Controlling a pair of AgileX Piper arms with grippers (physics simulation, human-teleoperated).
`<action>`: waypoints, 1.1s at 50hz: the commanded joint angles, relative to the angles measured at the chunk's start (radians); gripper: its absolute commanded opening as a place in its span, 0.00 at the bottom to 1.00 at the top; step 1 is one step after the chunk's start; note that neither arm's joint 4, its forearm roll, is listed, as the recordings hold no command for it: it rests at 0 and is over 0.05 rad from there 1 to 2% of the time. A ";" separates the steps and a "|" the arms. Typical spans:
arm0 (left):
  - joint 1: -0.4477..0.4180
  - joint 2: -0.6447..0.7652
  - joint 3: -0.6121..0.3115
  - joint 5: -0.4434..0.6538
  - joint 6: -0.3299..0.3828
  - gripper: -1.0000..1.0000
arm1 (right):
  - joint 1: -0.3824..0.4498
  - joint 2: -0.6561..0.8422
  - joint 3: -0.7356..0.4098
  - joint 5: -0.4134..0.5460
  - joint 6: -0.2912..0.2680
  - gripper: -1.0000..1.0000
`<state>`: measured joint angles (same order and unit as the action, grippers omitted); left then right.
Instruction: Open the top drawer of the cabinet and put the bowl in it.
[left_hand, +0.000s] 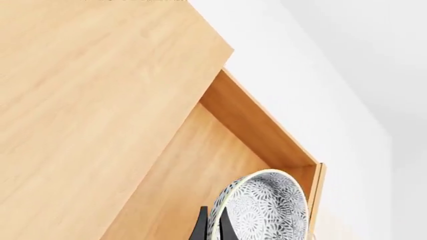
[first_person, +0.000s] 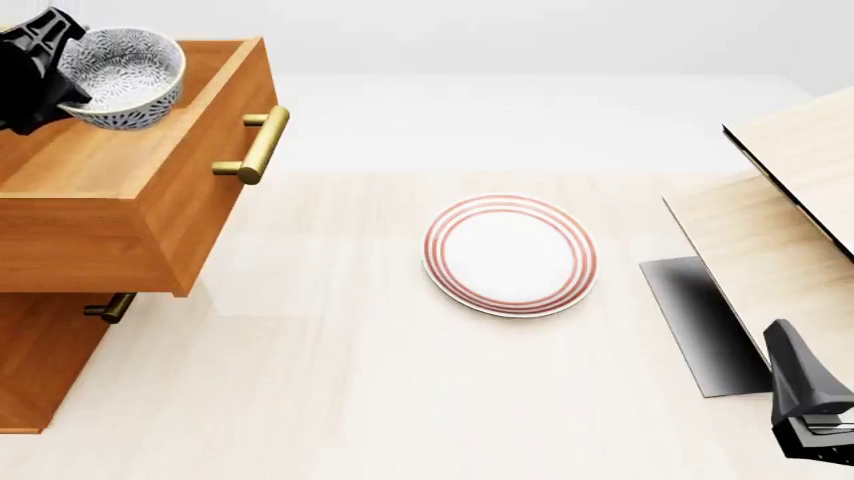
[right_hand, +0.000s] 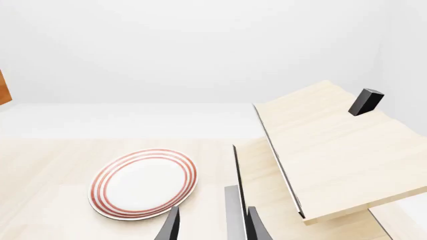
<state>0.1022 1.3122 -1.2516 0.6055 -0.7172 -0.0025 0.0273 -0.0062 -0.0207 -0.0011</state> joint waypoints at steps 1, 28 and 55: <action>0.012 0.031 -0.017 -0.008 0.017 0.00 | 0.000 -0.008 0.001 0.007 0.001 1.00; 0.033 0.077 0.027 -0.056 0.027 0.00 | 0.000 -0.007 0.001 0.006 0.000 1.00; 0.030 0.114 0.049 -0.095 0.025 0.00 | 0.000 -0.003 0.002 0.001 0.000 1.00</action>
<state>0.1339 1.4190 -1.2068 0.5238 -0.6960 -0.0028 0.0307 -0.0059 -0.0242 -0.0012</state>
